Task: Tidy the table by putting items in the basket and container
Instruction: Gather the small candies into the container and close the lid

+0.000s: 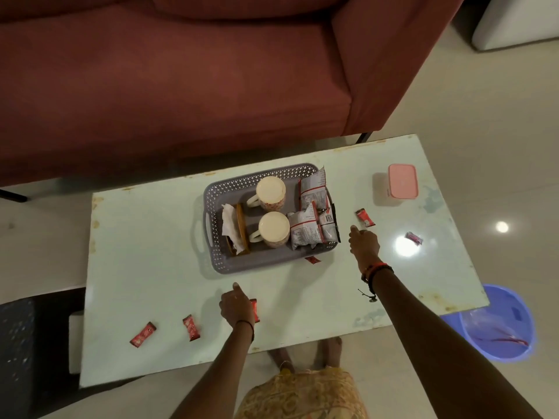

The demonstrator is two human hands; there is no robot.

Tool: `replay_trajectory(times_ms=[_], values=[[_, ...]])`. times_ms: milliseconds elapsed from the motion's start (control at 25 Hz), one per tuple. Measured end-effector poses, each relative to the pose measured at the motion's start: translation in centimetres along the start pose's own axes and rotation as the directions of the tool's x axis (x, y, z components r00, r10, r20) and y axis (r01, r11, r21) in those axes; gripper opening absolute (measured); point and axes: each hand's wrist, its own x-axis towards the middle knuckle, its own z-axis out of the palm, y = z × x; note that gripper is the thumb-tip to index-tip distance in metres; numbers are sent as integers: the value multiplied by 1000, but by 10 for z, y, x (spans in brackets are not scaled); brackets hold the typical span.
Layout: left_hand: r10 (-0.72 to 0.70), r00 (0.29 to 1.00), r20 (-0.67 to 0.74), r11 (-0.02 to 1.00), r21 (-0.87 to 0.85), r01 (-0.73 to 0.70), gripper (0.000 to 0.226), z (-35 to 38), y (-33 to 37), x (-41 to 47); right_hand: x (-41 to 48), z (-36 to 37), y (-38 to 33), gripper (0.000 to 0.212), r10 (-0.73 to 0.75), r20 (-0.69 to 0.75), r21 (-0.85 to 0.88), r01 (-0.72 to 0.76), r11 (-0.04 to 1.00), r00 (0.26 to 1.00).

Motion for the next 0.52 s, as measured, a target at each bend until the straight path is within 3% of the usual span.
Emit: replay_trajectory(times_ms=[120,240,400,520], values=[[118,986,121,991,51,-125,40,26,1,-34,5,-13,12,33,12,-29,30,-11,999,1000],[277,935,221,961,-75,-266,35,53,14,-67,11,-31,20,26,0,-78,84,7,996,997],[468,794,390,876,-81,-476,27,92,55,-101,34,-64,21,13,12,-81,98,-4,995,997],[556,681,476,798,-77,-598,25,125,92,-116,58,-91,18,17,16,-95,123,-4,992,995]])
